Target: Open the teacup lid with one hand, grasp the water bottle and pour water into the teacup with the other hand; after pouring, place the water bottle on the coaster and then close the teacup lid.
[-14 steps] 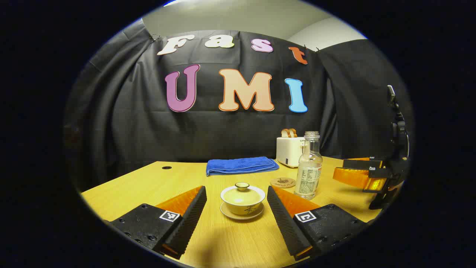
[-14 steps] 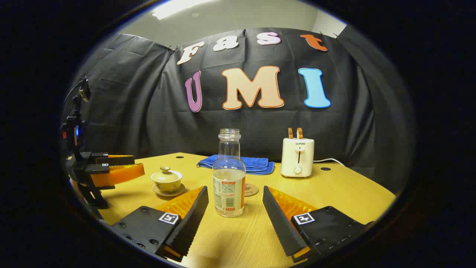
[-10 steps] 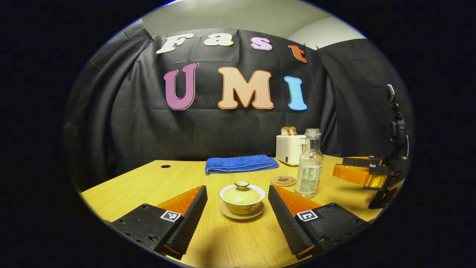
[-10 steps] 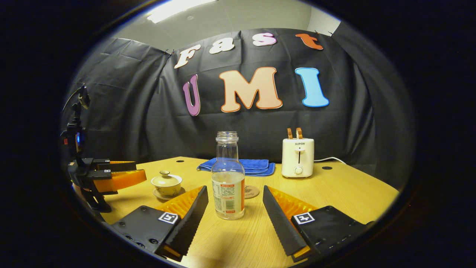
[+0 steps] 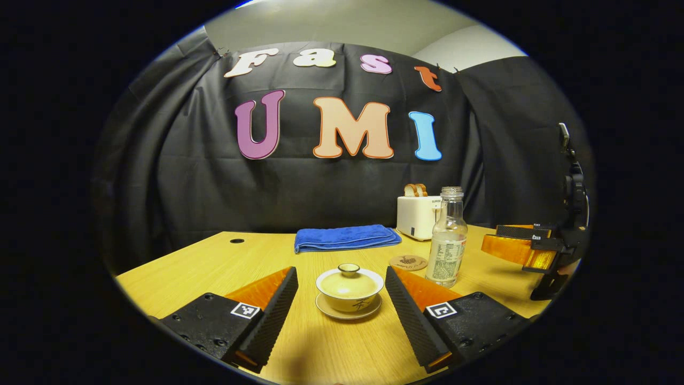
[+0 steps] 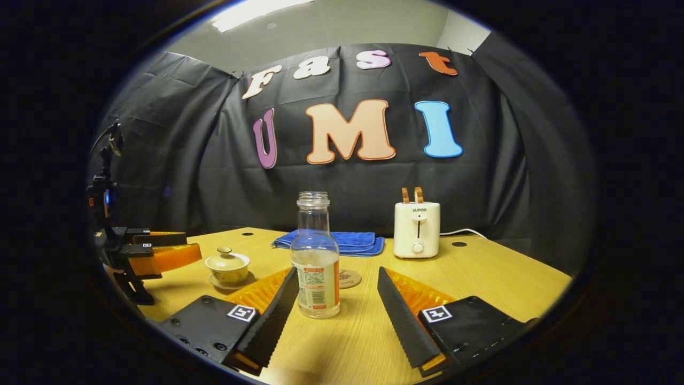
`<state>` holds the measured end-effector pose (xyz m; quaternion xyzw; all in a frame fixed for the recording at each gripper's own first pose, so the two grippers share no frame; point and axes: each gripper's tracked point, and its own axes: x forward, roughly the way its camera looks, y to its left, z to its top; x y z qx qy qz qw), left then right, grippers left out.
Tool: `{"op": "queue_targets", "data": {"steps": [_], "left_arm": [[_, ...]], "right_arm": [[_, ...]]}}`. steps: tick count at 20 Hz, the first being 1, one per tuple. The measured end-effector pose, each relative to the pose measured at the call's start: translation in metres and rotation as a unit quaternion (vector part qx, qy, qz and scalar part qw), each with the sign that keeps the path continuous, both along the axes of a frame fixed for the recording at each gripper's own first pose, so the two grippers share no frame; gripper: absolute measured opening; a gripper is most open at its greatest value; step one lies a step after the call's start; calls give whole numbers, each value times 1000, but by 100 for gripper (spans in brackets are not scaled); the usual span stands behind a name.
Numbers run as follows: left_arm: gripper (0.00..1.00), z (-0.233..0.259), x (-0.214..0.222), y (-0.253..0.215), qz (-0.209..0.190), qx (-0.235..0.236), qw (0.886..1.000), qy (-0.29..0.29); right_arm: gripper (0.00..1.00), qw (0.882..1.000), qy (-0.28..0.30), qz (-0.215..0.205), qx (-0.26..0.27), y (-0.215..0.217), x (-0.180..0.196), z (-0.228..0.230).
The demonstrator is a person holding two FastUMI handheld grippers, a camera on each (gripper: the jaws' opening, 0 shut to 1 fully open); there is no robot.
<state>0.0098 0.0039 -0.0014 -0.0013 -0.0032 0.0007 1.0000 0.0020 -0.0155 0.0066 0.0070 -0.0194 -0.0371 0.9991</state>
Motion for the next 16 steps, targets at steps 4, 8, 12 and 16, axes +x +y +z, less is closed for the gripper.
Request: {"op": "queue_targets", "data": {"steps": [4,8,12,16], "left_arm": [[96,1,2,0,-2,0,1000,1],[96,-2,3,2,5,0,1000,0],[96,-2,7,0,-2,1,1000,-1],[96,-4,18,2,1,1,1000,1]], "right_arm": [[96,1000,0,0,0,0,1,-1],[96,1000,0,1,0,-1,1,-2],[92,1000,-1,1,-1,-2,2,-3],[92,1000,-1,2,-1,-2,4,-3]]}}
